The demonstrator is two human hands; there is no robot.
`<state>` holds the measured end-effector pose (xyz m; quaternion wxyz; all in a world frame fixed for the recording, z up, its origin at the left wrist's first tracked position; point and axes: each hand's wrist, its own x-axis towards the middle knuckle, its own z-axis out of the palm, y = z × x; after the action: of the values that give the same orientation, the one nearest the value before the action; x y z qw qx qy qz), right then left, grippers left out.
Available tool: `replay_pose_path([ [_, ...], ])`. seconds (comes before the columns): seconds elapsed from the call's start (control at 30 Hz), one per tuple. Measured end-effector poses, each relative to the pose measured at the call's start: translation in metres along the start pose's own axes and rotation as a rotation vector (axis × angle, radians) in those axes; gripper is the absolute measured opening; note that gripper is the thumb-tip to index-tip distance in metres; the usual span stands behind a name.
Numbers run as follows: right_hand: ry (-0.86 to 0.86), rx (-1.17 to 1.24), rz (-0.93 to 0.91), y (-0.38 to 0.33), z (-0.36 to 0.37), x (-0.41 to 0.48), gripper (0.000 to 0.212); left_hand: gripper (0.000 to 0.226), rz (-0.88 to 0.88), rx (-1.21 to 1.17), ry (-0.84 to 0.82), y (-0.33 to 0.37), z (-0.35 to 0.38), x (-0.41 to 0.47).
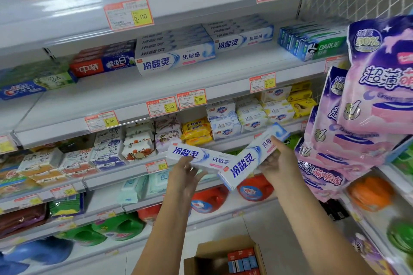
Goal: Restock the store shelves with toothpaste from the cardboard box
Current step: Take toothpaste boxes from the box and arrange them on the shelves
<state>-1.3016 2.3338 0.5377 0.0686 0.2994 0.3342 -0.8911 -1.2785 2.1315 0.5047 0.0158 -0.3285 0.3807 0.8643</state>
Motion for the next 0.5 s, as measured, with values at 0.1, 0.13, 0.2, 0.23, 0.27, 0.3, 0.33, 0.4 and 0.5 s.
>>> replay_pose_path([
  [0.1,0.033,0.206,0.002,0.000,-0.010,0.001,0.009,0.023,-0.030,-0.137,0.092,-0.011,-0.010,0.005],
  [0.13,0.047,0.232,-0.002,0.002,-0.013,0.000,0.013,0.017,-0.044,-0.176,0.096,-0.015,-0.012,0.005],
  [0.2,0.071,0.259,-0.037,0.007,-0.016,-0.002,0.012,0.008,-0.072,-0.305,0.086,-0.020,-0.014,0.002],
  [0.23,0.077,0.270,-0.060,0.009,-0.018,-0.004,0.013,0.011,-0.094,-0.366,0.090,-0.022,-0.013,0.000],
  [0.27,0.083,0.287,-0.082,0.011,-0.018,-0.006,0.016,0.012,-0.109,-0.410,0.097,-0.024,-0.010,-0.003],
  [0.3,0.087,0.309,-0.096,0.012,-0.017,-0.007,0.019,0.013,-0.119,-0.434,0.099,-0.026,-0.005,-0.006],
  [0.33,0.086,0.333,-0.104,0.014,-0.017,-0.007,0.020,0.015,-0.123,-0.445,0.088,-0.028,0.000,-0.011],
  [0.4,0.073,0.370,-0.115,0.019,-0.011,-0.010,0.018,0.014,-0.127,-0.439,0.053,-0.031,0.010,-0.018],
  [0.5,0.044,0.319,-0.127,0.030,-0.001,-0.015,0.007,0.014,-0.114,-0.453,0.024,-0.033,0.024,-0.024],
])
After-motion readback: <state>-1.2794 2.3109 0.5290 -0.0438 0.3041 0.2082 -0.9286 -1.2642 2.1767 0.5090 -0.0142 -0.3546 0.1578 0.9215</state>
